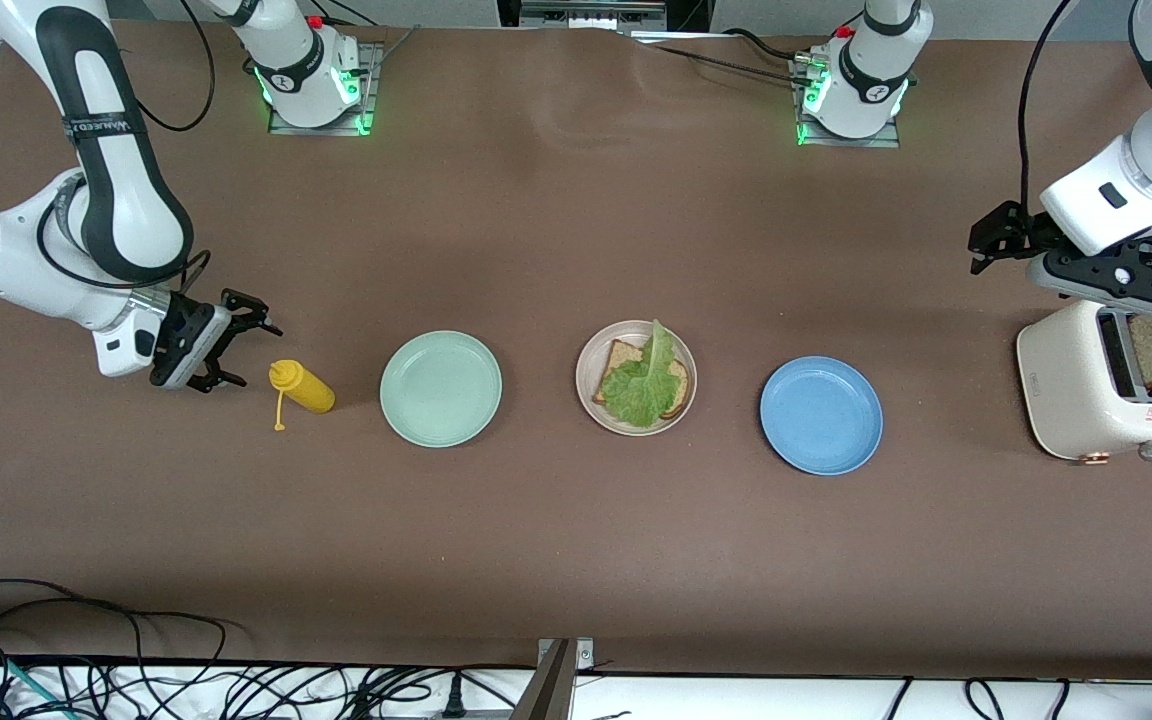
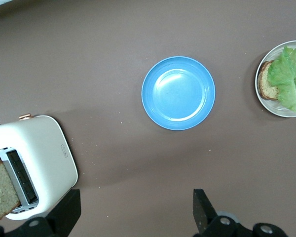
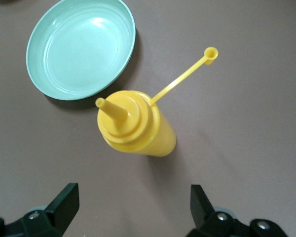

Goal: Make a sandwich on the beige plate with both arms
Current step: 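Lower the right gripper and grasp the yellow squeeze bottle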

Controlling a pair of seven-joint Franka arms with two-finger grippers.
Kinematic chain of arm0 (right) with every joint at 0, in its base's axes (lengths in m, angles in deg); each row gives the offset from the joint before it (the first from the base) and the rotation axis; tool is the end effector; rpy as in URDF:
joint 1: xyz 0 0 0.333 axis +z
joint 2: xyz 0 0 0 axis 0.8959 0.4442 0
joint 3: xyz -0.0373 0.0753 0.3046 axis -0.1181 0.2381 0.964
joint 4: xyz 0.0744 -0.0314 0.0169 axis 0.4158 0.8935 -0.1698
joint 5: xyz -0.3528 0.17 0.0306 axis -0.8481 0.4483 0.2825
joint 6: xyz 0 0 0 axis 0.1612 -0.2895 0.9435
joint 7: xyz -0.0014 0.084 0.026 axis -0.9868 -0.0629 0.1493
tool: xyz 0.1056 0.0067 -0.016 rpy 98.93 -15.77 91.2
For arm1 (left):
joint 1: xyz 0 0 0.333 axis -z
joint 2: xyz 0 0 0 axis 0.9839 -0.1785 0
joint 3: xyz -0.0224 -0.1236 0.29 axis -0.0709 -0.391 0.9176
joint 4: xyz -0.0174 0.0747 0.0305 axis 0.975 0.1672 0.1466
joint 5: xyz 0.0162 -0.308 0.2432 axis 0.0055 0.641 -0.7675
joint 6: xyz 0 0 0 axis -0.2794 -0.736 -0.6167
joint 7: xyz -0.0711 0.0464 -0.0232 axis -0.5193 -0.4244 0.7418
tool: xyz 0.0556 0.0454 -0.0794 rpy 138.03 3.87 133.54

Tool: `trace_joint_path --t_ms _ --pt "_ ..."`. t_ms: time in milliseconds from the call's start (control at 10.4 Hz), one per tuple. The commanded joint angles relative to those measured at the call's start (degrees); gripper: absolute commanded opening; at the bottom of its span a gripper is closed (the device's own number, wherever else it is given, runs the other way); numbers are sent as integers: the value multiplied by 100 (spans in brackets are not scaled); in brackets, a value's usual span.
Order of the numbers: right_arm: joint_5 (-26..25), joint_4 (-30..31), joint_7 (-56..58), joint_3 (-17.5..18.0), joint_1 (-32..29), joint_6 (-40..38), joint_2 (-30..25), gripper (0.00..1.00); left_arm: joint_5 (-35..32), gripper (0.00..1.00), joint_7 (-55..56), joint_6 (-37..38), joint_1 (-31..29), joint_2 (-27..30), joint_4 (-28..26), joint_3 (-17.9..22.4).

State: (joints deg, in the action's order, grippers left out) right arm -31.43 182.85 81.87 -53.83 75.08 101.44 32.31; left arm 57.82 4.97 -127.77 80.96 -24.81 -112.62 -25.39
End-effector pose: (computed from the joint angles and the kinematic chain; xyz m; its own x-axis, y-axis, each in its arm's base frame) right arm 0.5685 -0.0140 0.2711 0.5841 0.7390 0.3356 0.8104 -0.5542 -0.1901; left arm 0.5649 -0.0434 0.5742 0.9522 -0.3033 -0.0365 -0.3048 -0.9513 -0.0457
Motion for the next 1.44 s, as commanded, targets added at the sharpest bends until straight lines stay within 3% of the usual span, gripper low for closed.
trace_joint_path --t_ms 0,385,1347 --pt "454 -29 517 -3 -11 107 138 100 135 100 18 88 -9 -55 148 14" --pt "1333 -143 1562 6 -2 134 533 100 135 100 19 96 -9 -63 148 14" --pt "1836 -441 2153 208 6 134 1017 100 126 100 36 96 26 -55 156 -3"
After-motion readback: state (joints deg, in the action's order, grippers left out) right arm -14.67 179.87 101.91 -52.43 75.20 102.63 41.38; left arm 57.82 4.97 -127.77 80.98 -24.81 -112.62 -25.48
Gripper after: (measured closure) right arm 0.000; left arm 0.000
